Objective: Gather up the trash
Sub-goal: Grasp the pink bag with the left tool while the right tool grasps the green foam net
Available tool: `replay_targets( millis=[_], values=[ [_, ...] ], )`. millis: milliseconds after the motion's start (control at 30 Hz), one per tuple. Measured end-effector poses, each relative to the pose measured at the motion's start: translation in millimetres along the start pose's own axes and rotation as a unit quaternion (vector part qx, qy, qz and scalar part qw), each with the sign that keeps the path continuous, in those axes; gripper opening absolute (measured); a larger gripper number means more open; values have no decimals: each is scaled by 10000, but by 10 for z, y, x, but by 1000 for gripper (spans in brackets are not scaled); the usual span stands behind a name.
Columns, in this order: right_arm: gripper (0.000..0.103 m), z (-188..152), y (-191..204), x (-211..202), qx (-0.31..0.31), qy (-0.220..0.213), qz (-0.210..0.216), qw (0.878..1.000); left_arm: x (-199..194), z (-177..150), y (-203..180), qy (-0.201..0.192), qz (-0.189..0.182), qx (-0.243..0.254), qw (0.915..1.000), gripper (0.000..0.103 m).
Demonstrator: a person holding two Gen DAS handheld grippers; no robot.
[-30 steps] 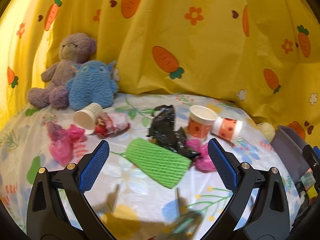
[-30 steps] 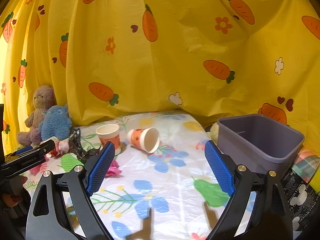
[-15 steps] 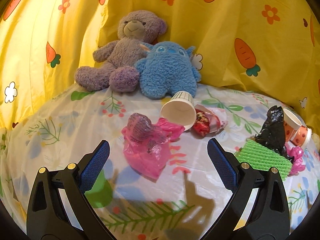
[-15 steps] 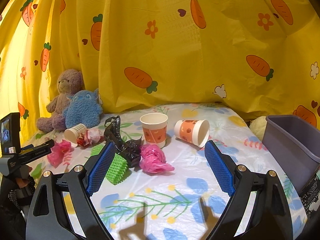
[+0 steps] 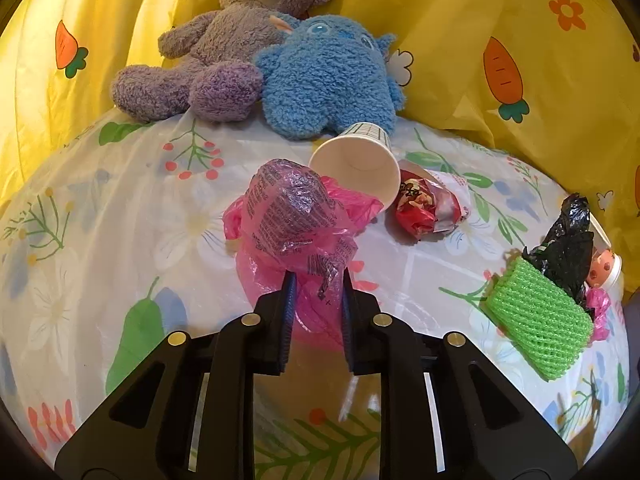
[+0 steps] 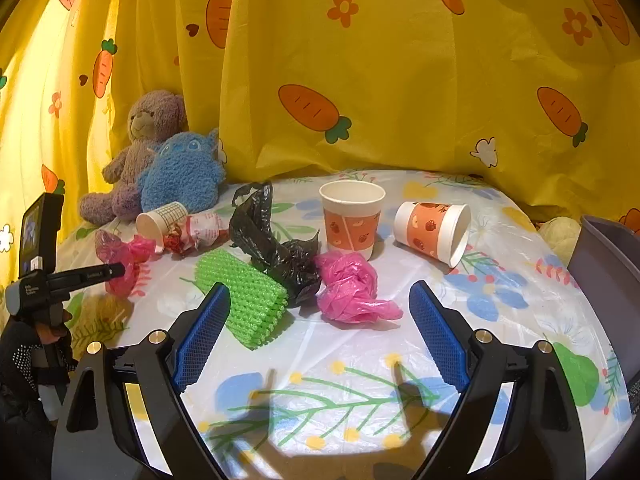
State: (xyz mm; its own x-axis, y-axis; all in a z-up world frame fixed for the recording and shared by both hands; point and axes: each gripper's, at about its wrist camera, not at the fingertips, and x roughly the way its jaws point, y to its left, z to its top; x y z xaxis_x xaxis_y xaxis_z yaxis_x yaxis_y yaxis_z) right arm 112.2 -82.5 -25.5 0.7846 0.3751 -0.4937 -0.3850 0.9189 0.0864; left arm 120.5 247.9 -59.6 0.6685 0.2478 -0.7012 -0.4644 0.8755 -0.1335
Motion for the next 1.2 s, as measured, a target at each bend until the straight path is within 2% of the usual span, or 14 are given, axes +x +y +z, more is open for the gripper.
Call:
replay_targets(
  millis=[100, 233, 300, 367, 633, 800, 967, 1133, 1200],
  values=[
    [81, -19, 67, 107, -40, 188, 105, 9998, -91, -27, -45, -141, -157, 54, 9998, 8],
    [73, -45, 131, 235, -63, 393, 211, 9990, -339, -67, -116, -438, -419, 45, 9982, 7],
    [64, -60, 138, 306, -20, 543, 281, 9981, -487, -99, -155, -596, -517, 18, 9969, 7],
    [62, -72, 151, 362, 4, 648, 325, 9974, -628, -148, -203, -714, -653, -11, 9953, 7],
    [62, -71, 267, 547, -100, 972, 441, 9942, -876, -310, -472, -902, -933, 360, 9909, 7],
    [62, -71, 223, 720, 206, 1309, 598, 9894, -909, -353, -550, -945, -1081, 462, 9886, 7],
    [55, -64, 224, 763, 237, 1362, 732, 9877, -864, -390, -588, -859, -1112, 514, 9887, 7],
    [34, -80, 222, 847, 382, 1532, 934, 9830, -851, -409, -614, -824, -1146, 555, 9884, 7],
    [19, -82, 231, 834, 372, 1514, 1008, 9826, -855, -416, -622, -824, -1149, 573, 9883, 7]
  ],
)
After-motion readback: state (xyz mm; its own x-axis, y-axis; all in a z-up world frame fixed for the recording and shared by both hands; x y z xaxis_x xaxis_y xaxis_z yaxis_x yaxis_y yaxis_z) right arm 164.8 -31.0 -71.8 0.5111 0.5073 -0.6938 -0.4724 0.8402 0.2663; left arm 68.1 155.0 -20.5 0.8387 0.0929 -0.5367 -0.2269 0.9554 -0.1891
